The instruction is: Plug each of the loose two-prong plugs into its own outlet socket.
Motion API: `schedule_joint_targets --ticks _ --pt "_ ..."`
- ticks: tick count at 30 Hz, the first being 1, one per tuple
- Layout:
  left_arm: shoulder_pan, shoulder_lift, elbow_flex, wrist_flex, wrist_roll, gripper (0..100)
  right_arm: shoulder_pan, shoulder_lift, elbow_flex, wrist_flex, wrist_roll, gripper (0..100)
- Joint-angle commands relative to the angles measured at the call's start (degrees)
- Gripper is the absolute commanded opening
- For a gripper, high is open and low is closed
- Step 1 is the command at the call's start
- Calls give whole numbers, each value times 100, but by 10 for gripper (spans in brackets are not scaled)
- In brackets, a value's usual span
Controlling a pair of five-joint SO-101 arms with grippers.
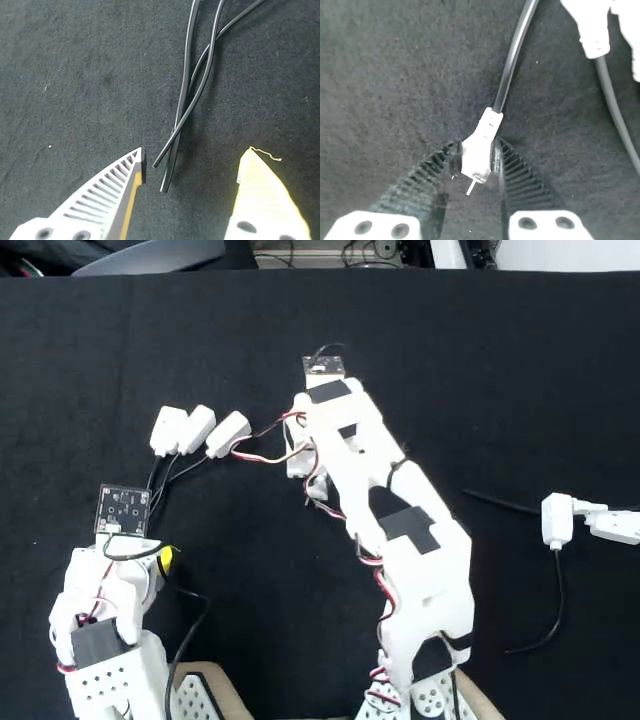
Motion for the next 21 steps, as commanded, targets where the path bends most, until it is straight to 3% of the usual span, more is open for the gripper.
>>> schedule_joint_targets --ticks 1,6,15,19,21 --pt "-48 -18 101 -132 35 299 -176 -145 198 26 -141 172" --pt "-48 -18 101 -123 35 299 -167 -145 303 18 -132 234" --pt "-48 -18 101 -123 35 299 -158 -198 242 18 -97 42" --pt "-48 -18 101 -123 35 299 -149 -198 -22 246 -53 40" --pt "-40 -18 101 -123 35 299 -211 -189 -303 571 316 43"
